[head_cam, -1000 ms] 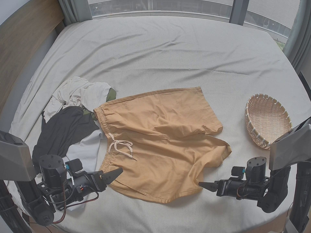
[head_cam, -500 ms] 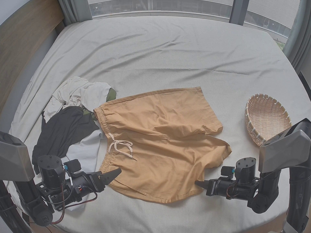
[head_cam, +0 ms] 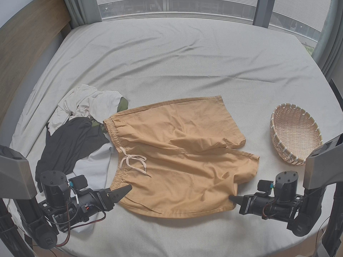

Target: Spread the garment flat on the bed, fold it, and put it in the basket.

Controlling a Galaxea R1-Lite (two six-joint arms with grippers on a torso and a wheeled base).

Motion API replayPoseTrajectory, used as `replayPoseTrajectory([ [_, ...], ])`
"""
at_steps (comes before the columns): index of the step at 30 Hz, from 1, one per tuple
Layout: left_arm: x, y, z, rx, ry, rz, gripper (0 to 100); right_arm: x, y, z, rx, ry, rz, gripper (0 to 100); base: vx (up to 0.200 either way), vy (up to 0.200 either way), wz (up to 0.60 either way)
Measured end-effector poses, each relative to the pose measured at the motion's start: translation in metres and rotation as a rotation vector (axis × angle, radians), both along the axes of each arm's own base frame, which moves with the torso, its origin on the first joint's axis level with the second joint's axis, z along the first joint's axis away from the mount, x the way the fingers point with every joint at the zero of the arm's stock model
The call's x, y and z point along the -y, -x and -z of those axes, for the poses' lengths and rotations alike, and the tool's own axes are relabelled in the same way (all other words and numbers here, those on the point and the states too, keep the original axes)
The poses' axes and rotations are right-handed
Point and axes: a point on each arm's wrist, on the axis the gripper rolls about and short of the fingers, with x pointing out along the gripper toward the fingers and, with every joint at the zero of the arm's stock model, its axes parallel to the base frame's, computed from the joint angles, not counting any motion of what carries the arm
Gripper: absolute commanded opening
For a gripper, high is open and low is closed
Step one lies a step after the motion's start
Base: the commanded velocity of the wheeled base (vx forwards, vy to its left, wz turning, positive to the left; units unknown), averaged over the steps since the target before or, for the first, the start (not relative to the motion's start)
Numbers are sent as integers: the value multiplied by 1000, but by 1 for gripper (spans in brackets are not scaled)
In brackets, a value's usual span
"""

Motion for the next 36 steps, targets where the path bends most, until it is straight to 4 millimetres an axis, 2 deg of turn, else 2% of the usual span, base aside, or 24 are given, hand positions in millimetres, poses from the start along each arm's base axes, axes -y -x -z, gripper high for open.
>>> replayPoseTrajectory([
  [8, -1, 0, 0, -2, -1, -3, 100, 24, 6, 1, -14, 71, 102, 0, 0, 0, 0],
  [16, -3, 1, 4, -25, -9, -11, 100, 27, 10, 6, -42, 103, 122, 0, 0, 0, 0],
  [17, -4, 2, 6, -33, -12, -13, 100, 27, 10, 6, -43, 106, 122, 100, 0, 0, 0],
  [27, -6, 3, 21, -114, -35, -25, 100, 43, 5, 6, -26, 158, 265, 100, 0, 0, 0],
  [36, -6, 1, 37, -180, -58, -26, 100, 58, 5, -6, 12, 133, 333, 100, 0, 0, 0],
])
